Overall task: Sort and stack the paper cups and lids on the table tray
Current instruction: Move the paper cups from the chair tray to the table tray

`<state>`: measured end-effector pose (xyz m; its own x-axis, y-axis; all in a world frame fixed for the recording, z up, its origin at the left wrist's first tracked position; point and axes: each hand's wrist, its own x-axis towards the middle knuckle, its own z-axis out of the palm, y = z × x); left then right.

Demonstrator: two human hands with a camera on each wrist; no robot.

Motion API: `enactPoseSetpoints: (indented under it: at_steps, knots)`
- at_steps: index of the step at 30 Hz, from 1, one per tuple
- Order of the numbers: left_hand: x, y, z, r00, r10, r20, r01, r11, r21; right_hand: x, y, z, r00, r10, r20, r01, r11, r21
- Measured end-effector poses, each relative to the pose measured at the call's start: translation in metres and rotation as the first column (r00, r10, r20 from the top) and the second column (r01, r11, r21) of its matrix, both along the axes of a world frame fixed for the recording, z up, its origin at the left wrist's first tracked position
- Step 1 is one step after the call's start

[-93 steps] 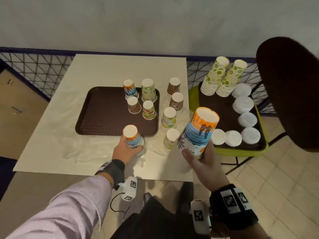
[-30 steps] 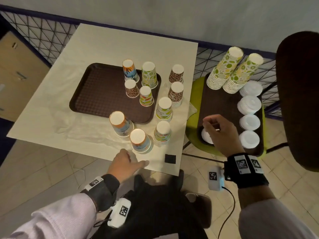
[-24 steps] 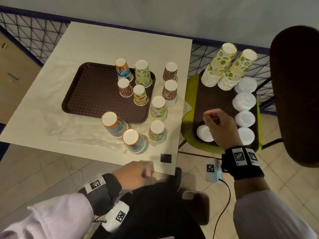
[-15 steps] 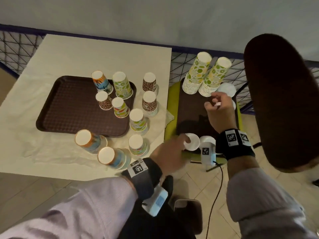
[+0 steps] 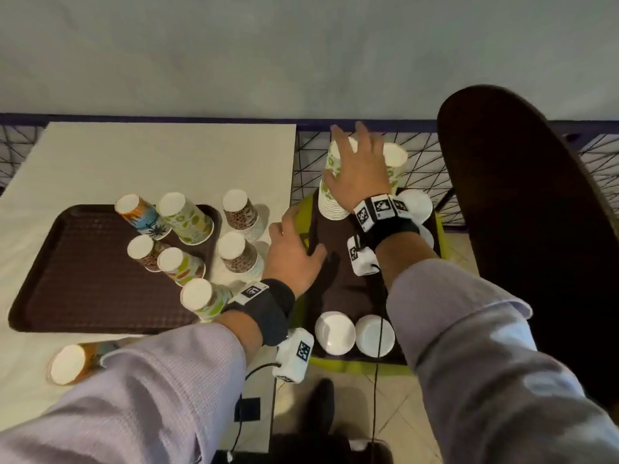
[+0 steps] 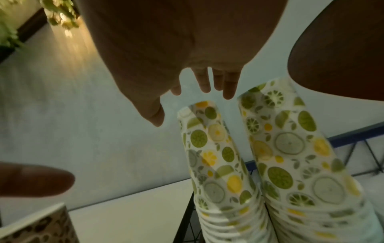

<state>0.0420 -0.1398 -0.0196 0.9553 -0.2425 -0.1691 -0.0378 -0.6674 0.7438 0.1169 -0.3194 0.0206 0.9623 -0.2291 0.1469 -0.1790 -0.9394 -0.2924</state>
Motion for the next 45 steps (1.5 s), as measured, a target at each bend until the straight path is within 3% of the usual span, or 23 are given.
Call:
enactPoseSetpoints:
  at_steps: [3, 9, 12, 18, 21, 26, 30, 32, 36, 39, 41, 45]
  knots:
    - [0.008, -0.004, -0.009, 1.0, 0.0, -0.015, 0.001, 1.0, 0.015, 0.012, 0.001, -0.01, 0.996, 0.055, -0.076, -0.057, 0.998, -0.018]
    - [0.019, -0.009, -0.017, 0.997, 0.008, -0.072, -0.006, 0.999, 0.035, -0.005, -0.002, -0.009, 0.996, 0.077, -0.05, -0.076, 0.997, 0.019]
    - [0.025, -0.01, -0.023, 0.992, 0.002, -0.128, 0.002, 1.0, 0.03, -0.038, -0.003, -0.014, 0.997, 0.069, 0.046, -0.07, 0.997, 0.015]
    - [0.029, -0.026, -0.037, 0.955, -0.139, -0.264, 0.155, 0.987, 0.042, -0.101, -0.008, -0.03, 0.978, -0.093, 0.185, 0.049, 0.972, 0.229]
    - [0.028, -0.042, -0.039, 0.935, -0.204, -0.291, 0.217, 0.976, 0.014, -0.111, -0.01, -0.034, 0.96, -0.148, 0.236, 0.053, 0.929, 0.366]
    - [0.025, -0.062, -0.042, 0.933, -0.223, -0.281, 0.234, 0.972, 0.004, -0.114, -0.005, -0.035, 0.96, -0.155, 0.234, 0.037, 0.896, 0.443]
    - [0.02, -0.059, -0.045, 0.96, -0.155, -0.232, 0.134, 0.986, -0.104, -0.109, 0.004, -0.025, 0.964, -0.092, 0.249, -0.027, 0.899, 0.438]
    - [0.017, -0.053, -0.04, 0.965, -0.115, -0.236, 0.064, 0.975, -0.215, -0.11, 0.005, -0.011, 0.953, -0.099, 0.285, -0.062, 0.86, 0.506]
    - [0.014, -0.034, -0.027, 0.957, -0.044, -0.285, -0.062, 0.933, -0.353, -0.103, -0.02, 0.004, 0.869, -0.43, 0.246, 0.074, 0.603, 0.794]
    - [0.013, -0.025, -0.017, 0.953, 0.017, -0.302, -0.148, 0.898, -0.415, -0.072, -0.049, -0.009, 0.826, -0.561, 0.049, 0.255, 0.45, 0.856]
    - [0.011, -0.022, -0.011, 0.944, 0.052, -0.325, -0.203, 0.869, -0.45, -0.05, -0.059, -0.023, 0.857, -0.513, -0.042, 0.333, 0.489, 0.806]
    - [0.009, -0.016, -0.001, 0.938, 0.086, -0.336, -0.246, 0.846, -0.472, -0.024, -0.061, -0.056, 0.9, -0.435, -0.038, 0.3, 0.552, 0.778]
